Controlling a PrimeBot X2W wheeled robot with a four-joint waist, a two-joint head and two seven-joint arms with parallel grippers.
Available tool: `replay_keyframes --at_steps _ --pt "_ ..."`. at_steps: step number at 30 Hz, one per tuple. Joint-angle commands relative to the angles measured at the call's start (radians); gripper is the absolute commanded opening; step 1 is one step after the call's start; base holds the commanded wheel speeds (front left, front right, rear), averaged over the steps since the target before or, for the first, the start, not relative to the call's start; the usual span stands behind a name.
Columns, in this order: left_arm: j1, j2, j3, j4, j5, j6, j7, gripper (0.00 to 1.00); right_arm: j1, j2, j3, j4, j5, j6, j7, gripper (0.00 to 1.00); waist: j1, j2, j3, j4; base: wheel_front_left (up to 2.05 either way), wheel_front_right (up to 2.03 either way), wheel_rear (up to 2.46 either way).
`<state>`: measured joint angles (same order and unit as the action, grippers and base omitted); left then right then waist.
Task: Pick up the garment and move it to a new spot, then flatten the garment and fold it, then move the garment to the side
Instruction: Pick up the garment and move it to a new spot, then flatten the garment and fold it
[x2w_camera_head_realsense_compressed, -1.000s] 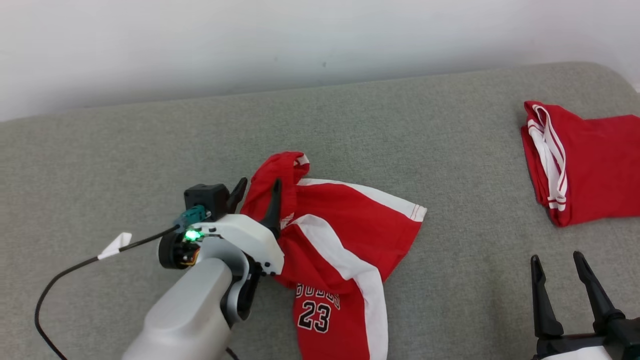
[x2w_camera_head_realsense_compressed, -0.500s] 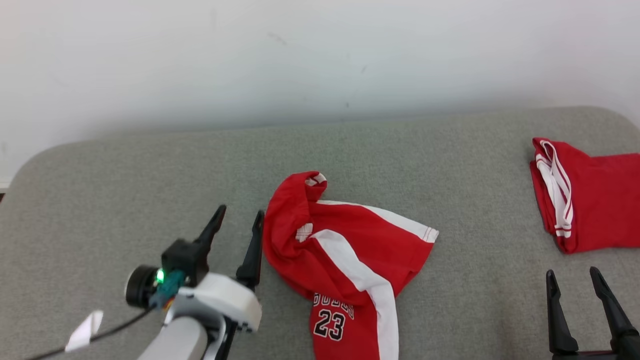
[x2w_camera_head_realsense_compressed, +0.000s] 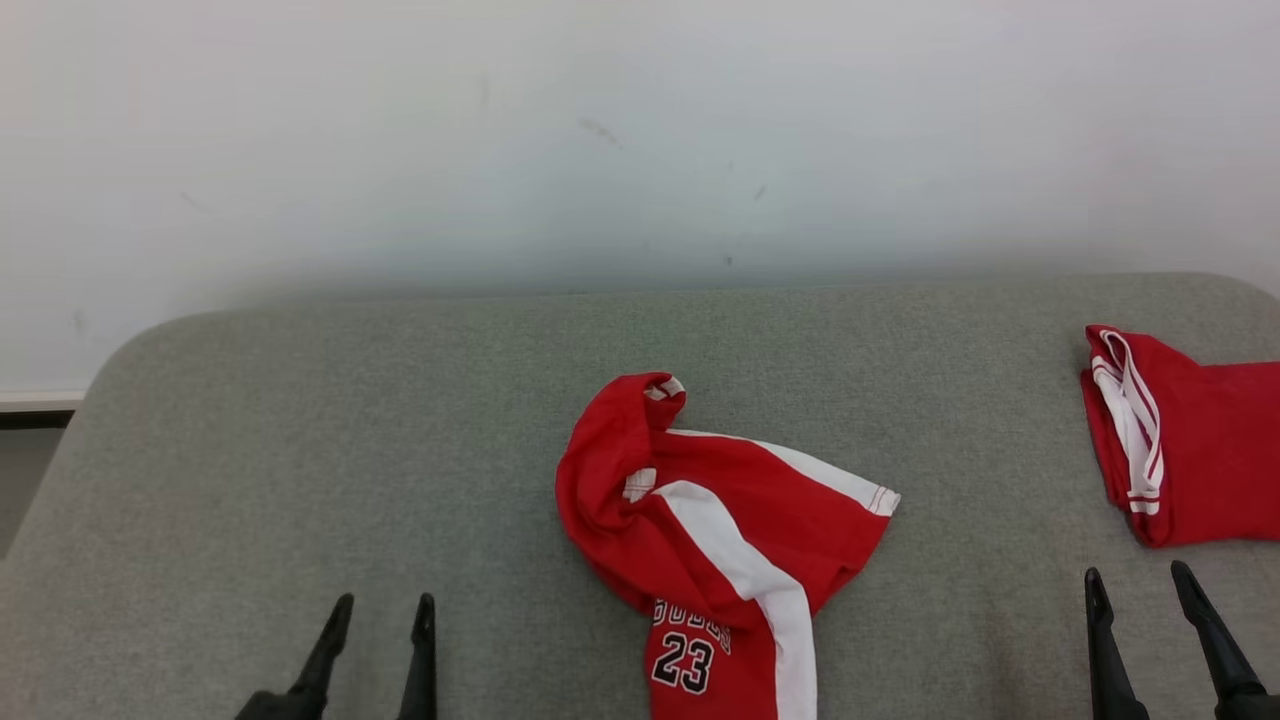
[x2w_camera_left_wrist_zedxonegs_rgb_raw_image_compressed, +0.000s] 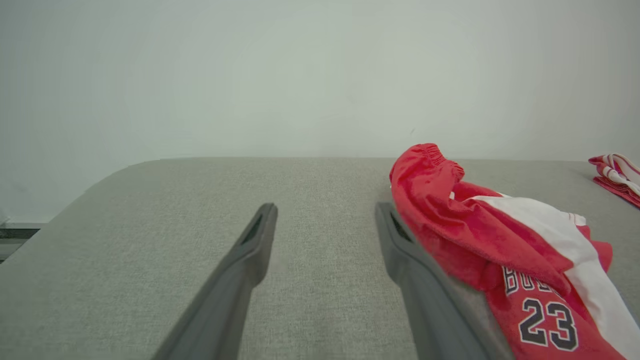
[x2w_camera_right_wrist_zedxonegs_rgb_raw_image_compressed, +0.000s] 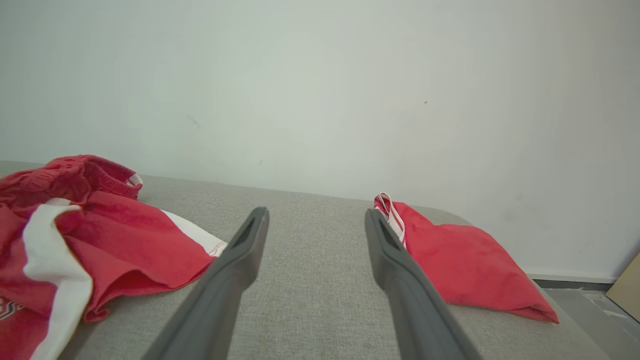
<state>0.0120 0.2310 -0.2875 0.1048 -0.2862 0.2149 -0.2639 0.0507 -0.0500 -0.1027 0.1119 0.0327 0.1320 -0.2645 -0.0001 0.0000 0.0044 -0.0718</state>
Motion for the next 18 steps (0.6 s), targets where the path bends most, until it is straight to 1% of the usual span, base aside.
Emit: replay_keyframes --at_steps 1,5,11,15,18 --pt "0.045 -0.014 0.032 -0.018 0.022 -0.013 0.000 1.00 0.016 -0.001 0.003 0.005 -0.006 -0.003 0.001 1.00 0.0001 0.0000 -0.005 0.009 0.00 0.00 0.00" --pt "0.103 -0.050 0.091 -0.047 0.063 -0.059 0.000 1.00 0.029 -0.002 0.001 0.010 -0.002 -0.003 0.001 1.00 0.0001 0.0000 -0.015 0.030 0.00 0.00 0.00" --pt "0.147 -0.100 0.145 -0.049 0.118 -0.129 0.000 1.00 0.045 -0.001 -0.001 0.025 0.011 -0.003 0.001 1.00 0.0001 0.0000 -0.031 0.046 0.00 0.00 0.00" --pt "0.158 -0.122 0.171 -0.046 0.144 -0.162 0.000 1.00 0.045 -0.001 0.006 0.034 0.015 -0.003 0.001 1.00 0.0001 0.0000 -0.037 0.047 0.00 0.00 0.00" --pt "0.157 -0.134 0.187 -0.044 0.162 -0.177 0.000 1.00 0.043 -0.002 0.009 0.037 0.017 -0.003 0.001 1.00 0.0001 0.0000 -0.039 0.047 0.00 0.00 0.00"
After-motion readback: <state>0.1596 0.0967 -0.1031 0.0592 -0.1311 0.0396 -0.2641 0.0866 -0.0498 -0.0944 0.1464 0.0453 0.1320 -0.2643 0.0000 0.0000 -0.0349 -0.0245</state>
